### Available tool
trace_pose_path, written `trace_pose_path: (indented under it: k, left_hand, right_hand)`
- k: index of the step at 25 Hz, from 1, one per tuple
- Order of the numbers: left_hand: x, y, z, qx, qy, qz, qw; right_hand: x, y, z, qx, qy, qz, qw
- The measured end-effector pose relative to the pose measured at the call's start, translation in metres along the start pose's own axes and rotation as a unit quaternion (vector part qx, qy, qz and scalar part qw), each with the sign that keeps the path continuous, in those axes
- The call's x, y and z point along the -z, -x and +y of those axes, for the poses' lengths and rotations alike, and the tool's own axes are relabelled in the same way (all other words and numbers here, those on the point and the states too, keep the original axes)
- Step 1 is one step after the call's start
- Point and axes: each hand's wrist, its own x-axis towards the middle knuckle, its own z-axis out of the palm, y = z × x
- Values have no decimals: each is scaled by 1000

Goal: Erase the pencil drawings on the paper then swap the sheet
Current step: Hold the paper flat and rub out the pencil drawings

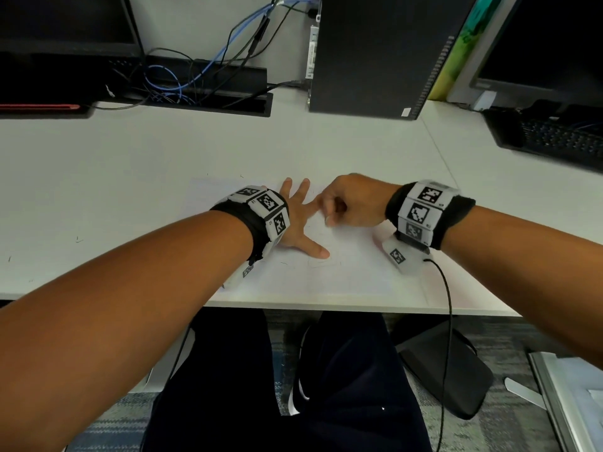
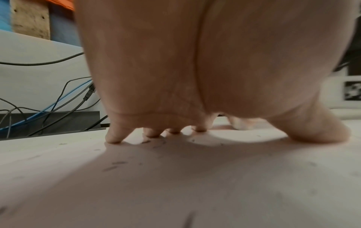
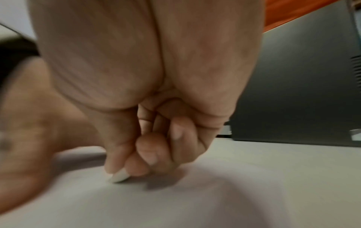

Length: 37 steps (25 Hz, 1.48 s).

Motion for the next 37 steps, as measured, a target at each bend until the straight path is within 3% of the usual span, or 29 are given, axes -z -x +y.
trace_pose_path:
  k: [2, 7, 11, 15, 19, 23, 27, 32, 37]
  left_hand:
    - [0, 0, -2, -2, -2, 8, 1000]
    - [-1, 0, 0, 0, -3, 8, 1000]
    - [-1, -1, -3, 0, 1, 13, 1000]
    - [-1, -1, 0, 3, -4, 9, 1000]
    - [-1, -2, -2, 4, -4, 14, 1000]
    - [0, 0, 0, 5, -5, 9, 1000]
    - [0, -1, -2, 5, -2, 12, 1000]
    - [-1, -1, 0, 5, -3, 2, 1000]
    - [1, 1, -1, 1, -2, -3, 1000]
  right_hand:
    - [-9, 7, -10, 34, -1, -40, 999]
    - [7, -6, 6, -14, -3, 22, 1000]
    - [-5, 3, -2, 19, 0, -37, 999]
    - [8, -3, 11, -21, -10, 25, 999]
    - [-7, 7, 0, 13, -15, -39, 999]
    - [9, 0, 9, -18, -15, 23, 999]
    - [-12, 9, -13, 35, -21, -66, 997]
    - [5, -7, -1, -11, -17, 22, 1000]
    - [-14, 3, -20, 30, -29, -48, 998]
